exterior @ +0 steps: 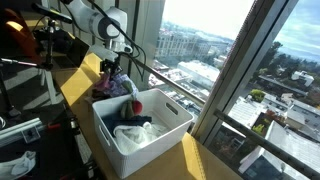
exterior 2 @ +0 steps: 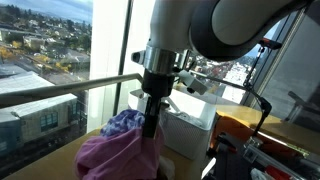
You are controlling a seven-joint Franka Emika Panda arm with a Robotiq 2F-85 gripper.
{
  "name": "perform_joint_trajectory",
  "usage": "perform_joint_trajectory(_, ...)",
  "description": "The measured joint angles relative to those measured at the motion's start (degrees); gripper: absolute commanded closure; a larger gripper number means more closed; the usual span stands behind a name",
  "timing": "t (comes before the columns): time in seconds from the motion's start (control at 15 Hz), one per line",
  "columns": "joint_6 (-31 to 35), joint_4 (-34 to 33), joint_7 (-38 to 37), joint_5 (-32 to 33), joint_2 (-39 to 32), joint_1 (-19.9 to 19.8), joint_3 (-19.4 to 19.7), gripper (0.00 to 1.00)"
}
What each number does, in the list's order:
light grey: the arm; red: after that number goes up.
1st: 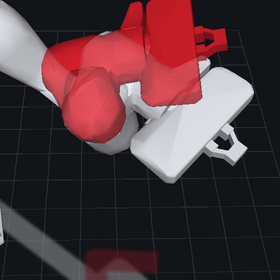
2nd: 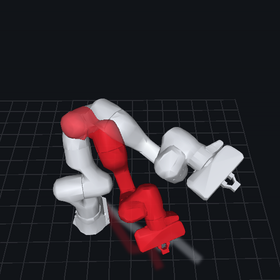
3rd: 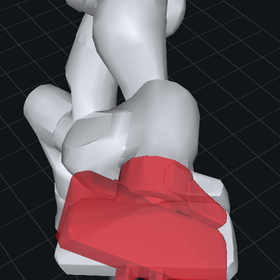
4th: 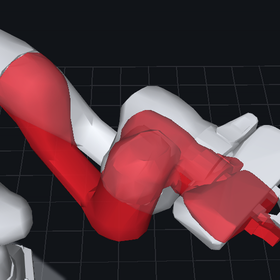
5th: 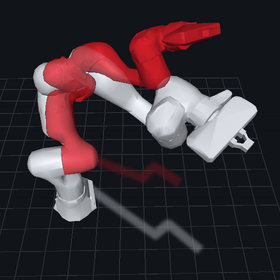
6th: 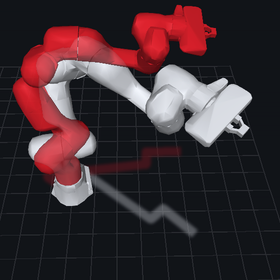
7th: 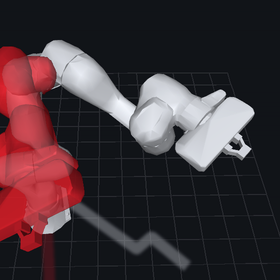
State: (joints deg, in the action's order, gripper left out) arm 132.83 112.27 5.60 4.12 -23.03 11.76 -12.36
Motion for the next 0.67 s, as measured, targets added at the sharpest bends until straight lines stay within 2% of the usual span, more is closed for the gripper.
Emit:
perform_joint_trajectory(0.2,0.0,-1.3,0.0,2.7,-4.5,1.1,0.1,0.98)
perform_joint_trajectory(0.27,0.0,-1.8,0.0,3.3,-5.8,1.3,0.2,0.68)
perform_joint_trajectory(0.33,0.0,-2.4,0.0,3.4,-6.9,1.4,0.2,0.68)
perform_joint_trajectory(0.4,0.0,-3.0,0.0,3.4,-7.8,1.4,0.2,0.62)
perform_joint_trajectory(0.67,-0.5,-4.4,0.4,3.3,-7.9,1.2,0.2,0.33)
